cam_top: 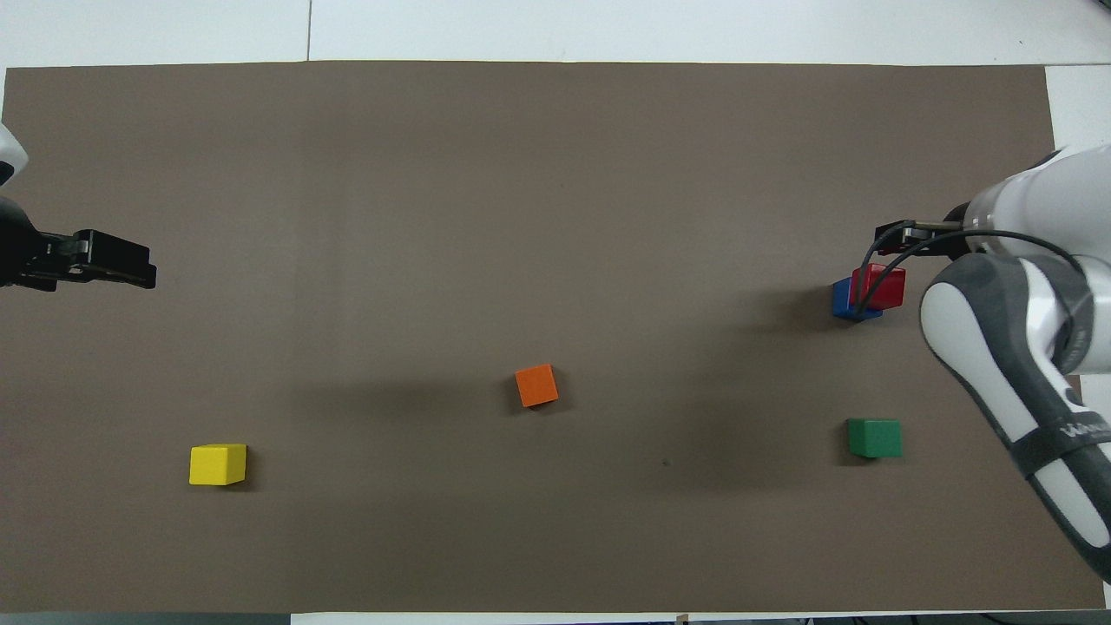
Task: Transfer red block to right arm and stack on blue block
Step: 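Open the right gripper and withdraw it from the stack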
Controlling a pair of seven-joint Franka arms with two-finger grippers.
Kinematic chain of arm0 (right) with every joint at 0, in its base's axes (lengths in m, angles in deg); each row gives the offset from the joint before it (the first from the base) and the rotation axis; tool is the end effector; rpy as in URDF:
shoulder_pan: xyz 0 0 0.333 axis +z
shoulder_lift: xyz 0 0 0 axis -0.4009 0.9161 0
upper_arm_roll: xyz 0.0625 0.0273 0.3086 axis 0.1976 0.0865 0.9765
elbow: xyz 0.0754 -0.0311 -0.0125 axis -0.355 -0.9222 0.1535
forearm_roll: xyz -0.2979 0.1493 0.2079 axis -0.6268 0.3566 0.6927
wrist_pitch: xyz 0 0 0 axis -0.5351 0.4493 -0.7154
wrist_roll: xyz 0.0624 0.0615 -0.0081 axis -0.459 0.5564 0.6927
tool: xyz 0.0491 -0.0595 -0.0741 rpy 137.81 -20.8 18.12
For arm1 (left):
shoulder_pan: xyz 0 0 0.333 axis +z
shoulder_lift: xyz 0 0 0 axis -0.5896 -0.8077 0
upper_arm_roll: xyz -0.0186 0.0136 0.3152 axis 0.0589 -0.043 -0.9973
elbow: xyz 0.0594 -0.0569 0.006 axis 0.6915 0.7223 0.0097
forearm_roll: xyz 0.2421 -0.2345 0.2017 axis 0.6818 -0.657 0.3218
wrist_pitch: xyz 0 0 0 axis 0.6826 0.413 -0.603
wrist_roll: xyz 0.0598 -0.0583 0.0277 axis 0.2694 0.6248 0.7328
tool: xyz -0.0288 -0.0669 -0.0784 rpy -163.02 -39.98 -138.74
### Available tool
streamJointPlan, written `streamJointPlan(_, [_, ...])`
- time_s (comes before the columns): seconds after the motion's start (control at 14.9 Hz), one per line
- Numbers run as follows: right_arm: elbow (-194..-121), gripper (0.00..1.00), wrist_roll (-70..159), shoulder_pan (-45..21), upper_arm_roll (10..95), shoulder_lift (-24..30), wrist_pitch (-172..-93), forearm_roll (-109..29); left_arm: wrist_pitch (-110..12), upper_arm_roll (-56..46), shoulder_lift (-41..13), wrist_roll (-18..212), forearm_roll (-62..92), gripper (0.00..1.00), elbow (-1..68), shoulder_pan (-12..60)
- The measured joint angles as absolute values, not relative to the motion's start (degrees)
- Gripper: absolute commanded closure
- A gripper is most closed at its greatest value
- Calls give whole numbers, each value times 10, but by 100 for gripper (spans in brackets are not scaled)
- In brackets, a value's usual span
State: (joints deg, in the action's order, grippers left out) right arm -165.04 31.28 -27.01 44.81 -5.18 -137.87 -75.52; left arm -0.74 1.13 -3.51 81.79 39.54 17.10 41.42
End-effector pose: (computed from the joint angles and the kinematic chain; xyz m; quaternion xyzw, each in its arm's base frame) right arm 0.5949 -0.0445 0.4295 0.9966 -0.0599 0.0429 0.0380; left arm 0.5492 -0.0349 0.6110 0.9995 -0.0286 -0.0140 0.0039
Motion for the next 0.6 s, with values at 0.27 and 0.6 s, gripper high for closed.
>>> streamJointPlan(0.27, [-1594,0,367,-286,448,-106,-1278,-741,-7,11,-35,818,395,0,172,410])
streamJointPlan(0.6, [-1526,0,376,-285,456,-152,-1092,-732,-7,7,-35,818,395,0,172,410])
